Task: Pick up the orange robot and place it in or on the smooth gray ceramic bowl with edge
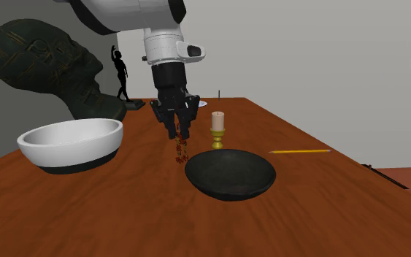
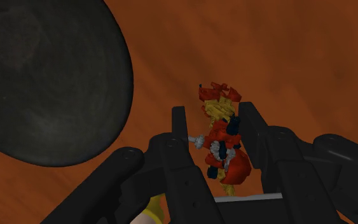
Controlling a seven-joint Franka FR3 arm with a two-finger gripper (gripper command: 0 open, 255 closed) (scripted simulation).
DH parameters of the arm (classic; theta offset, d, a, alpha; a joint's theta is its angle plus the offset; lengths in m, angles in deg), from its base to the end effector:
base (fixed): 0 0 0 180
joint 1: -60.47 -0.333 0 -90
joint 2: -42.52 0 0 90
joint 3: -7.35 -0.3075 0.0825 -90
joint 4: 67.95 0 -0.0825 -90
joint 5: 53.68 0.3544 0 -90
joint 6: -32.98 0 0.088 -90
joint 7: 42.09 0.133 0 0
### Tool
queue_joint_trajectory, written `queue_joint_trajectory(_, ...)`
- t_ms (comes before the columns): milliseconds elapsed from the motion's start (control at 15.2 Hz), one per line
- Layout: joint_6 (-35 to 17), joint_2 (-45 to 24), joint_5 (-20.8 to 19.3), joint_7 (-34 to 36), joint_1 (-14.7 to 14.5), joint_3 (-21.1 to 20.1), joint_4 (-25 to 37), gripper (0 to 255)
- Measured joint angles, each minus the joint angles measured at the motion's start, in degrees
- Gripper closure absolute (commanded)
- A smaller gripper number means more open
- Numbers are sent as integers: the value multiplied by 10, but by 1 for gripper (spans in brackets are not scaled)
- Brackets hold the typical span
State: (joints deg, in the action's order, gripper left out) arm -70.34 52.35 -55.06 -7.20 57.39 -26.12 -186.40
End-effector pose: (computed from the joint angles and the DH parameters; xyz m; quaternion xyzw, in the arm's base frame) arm 0.3740 0.2850 0.4611 0.9964 0.0117 -0.0151 0.0827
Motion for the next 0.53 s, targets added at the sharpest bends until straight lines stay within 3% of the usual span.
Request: queue_joint_trajectory(528, 14, 5, 2, -4, 0, 2, 10, 255)
